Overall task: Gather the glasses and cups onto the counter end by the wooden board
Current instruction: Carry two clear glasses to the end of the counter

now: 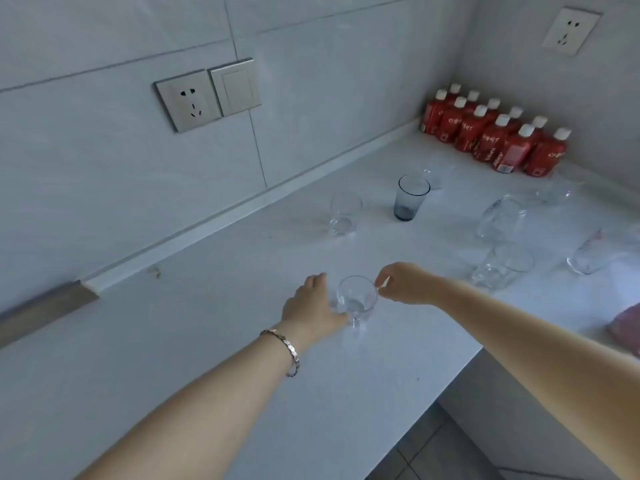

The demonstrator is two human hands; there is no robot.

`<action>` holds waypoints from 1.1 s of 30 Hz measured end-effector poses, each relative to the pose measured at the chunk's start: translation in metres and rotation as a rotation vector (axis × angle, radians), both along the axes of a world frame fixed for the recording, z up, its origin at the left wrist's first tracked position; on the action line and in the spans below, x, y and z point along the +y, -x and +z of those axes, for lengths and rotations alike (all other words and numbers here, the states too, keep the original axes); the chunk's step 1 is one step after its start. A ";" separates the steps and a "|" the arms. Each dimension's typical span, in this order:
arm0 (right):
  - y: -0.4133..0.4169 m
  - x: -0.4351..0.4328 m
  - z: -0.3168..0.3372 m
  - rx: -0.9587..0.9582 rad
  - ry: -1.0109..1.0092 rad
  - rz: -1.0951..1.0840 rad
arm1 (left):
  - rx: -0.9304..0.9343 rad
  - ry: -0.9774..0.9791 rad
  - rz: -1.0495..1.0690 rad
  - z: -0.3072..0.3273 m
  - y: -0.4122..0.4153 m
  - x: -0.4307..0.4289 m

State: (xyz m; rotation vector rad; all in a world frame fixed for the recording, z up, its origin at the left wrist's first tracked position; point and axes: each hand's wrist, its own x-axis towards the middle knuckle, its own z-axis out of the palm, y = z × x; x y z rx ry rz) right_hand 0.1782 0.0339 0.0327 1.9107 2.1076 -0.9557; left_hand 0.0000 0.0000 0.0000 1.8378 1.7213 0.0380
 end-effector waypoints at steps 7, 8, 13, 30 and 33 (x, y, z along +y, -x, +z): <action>-0.052 0.063 -0.027 -0.030 0.079 0.025 | 0.009 0.094 0.055 -0.034 -0.060 0.036; -0.053 0.071 -0.030 -0.031 0.072 0.040 | 0.004 0.085 0.073 -0.036 -0.059 0.037; -0.032 0.118 -0.044 -0.035 -0.014 0.060 | -0.092 0.094 0.263 -0.030 -0.035 0.050; 0.070 0.191 -0.069 -0.041 -0.188 -0.171 | 0.021 -0.080 0.661 0.001 0.121 0.040; 0.091 0.157 -0.051 -0.016 -0.176 0.029 | 0.009 -0.072 0.731 -0.002 0.143 0.005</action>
